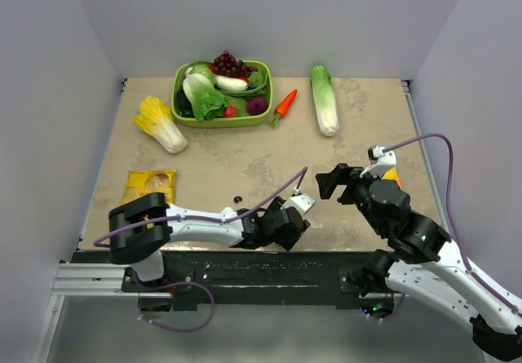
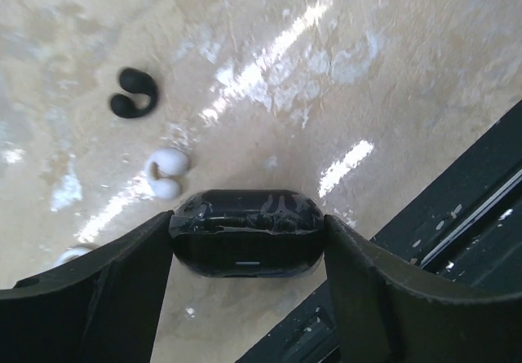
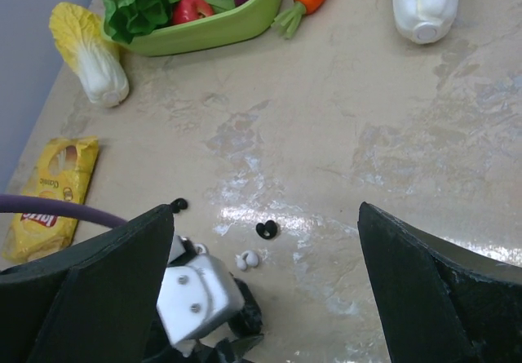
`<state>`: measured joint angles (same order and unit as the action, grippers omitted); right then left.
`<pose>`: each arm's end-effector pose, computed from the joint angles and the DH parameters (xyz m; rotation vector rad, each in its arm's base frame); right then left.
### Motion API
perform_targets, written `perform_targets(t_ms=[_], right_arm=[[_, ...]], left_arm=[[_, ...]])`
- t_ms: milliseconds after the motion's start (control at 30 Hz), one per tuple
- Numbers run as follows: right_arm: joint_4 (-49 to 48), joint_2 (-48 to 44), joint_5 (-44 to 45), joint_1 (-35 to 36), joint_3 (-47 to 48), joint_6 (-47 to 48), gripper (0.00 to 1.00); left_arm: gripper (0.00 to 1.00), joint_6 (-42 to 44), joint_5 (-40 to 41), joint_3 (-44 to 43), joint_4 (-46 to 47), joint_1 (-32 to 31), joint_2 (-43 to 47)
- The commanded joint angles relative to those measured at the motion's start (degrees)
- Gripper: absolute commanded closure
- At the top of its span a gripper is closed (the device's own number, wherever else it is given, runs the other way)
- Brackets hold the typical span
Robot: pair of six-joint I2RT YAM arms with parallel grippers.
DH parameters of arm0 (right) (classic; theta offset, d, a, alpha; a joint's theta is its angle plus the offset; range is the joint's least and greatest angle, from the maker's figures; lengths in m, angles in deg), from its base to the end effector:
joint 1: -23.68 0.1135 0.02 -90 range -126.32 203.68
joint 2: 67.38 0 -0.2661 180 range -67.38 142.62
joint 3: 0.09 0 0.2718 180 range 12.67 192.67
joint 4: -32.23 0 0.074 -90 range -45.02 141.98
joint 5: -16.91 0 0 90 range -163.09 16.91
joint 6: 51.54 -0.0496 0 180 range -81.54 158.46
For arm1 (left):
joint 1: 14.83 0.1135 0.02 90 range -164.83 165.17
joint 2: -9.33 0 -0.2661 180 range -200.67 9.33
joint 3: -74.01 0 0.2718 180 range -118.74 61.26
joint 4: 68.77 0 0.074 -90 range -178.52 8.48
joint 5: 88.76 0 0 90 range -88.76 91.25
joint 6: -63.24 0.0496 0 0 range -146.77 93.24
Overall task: Insert the wireless bluetooth earbuds into the charging case
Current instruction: Pick up the charging case at the center of the board.
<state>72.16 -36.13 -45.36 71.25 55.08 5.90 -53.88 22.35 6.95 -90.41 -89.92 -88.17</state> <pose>0.1211 0.0983 0.3292 0.0978 1.8485 0.5388 0.1107 -0.3462 0.1447 0.8441 2.2791 -0.3647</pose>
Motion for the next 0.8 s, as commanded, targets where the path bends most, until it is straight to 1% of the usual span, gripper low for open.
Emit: perform_targets(t_ms=[0, 67, 100, 133, 167, 200, 233, 267, 300, 333, 367, 400, 433, 467, 500, 533, 567, 667, 767], right_arm=[[-1.9, 2.2, 4.3, 0.1, 5.0, 0.2, 0.02], [-2.0, 3.3, 5.1, 0.1, 5.6, -0.1, 0.02], [-3.5, 3.5, 5.0, 0.1, 5.4, 0.6, 0.02], [-4.6, 3.6, 3.5, 0.1, 5.2, 1.2, 0.02], [-5.7, 4.1, 2.7, 0.1, 4.7, 1.8, 0.02], [-7.6, 4.4, 0.7, 0.2, 4.5, 3.8, 0.02], [-8.2, 5.0, -2.6, 0.1, 4.6, 4.9, 0.02], [-8.5, 5.7, -4.0, 0.1, 5.3, 5.7, 0.02], [-8.5, 7.3, -5.0, 0.0, 5.7, 6.0, 0.02], [-8.5, 8.0, -5.7, 0.1, 6.1, 6.3, 0.02], [-8.5, 8.6, -7.1, 0.1, 6.8, 6.5, 0.02], [-8.9, 9.6, -7.9, 0.1, 7.0, 7.1, 0.02], [-9.4, 10.0, -9.2, 0.1, 7.2, 7.9, 0.02], [-10.0, 10.3, -13.3, 0.1, 7.3, 8.6, 0.02], [-11.5, 11.5, -15.9, 0.1, 7.4, 10.3, 0.02], [-12.0, 12.6, -19.1, 0.1, 7.7, 10.9, 0.02], [-12.0, 13.8, -22.7, 0.1, 9.0, 11.3, 0.02], [-10.2, 18.7, -26.6, 0.1, 11.5, 11.9, 0.02], [-10.6, 20.9, -29.3, 0.1, 12.2, 12.0, 0.02]], left_arm=[[1.0, 4.4, 8.5, 4.0, 13.0, -0.2, 11.3], [1.0, 7.7, 10.1, 7.8, 16.5, -0.2, 15.0], [1.0, 8.7, 11.4, 9.4, 20.5, -0.2, 19.1], [1.0, 12.1, 11.6, 12.7, 22.9, -0.1, 21.2], [1.0, 14.4, 11.6, 14.8, 29.4, -0.2, 23.2], [1.0, 16.6, 10.5, 17.1, 32.9, -0.2, 27.2], [1.0, 21.4, 9.8, 21.9, 36.9, -0.2, 29.2], [1.0, 23.7, 9.1, 24.7, 40.8, -0.2, 30.9], [1.0, 25.9, 7.3, 27.1, 48.6, -0.2, 34.4], [1.0, 30.8, 6.2, 31.9, 52.3, -0.2, 35.9], [1.0, 33.2, 5.2, 34.3, 59.9, -0.1, 38.1], [1.0, 35.8, 4.1, 38.3, 62.9, -0.2, 39.1], [1.0, 38.6, 3.9, 39.7, 64.9, -0.1, 40.0], [1.0, 39.7, 3.4, 40.8, 67.4, 0.0, 41.6], [1.0, 41.1, 0.6, 42.2, 68.0, 0.2, 42.0], [1.0, 43.9, -0.4, 42.3, 68.4, 0.2, 42.6], [1.0, 44.7, -1.0, 42.1, 67.2, 0.2, 42.8], [1.0, 47.7, 0.2, 40.6, 66.6, 0.3, 42.4], [1.0, 48.8, -1.7, 40.9, 68.0, 1.3, 42.8]])
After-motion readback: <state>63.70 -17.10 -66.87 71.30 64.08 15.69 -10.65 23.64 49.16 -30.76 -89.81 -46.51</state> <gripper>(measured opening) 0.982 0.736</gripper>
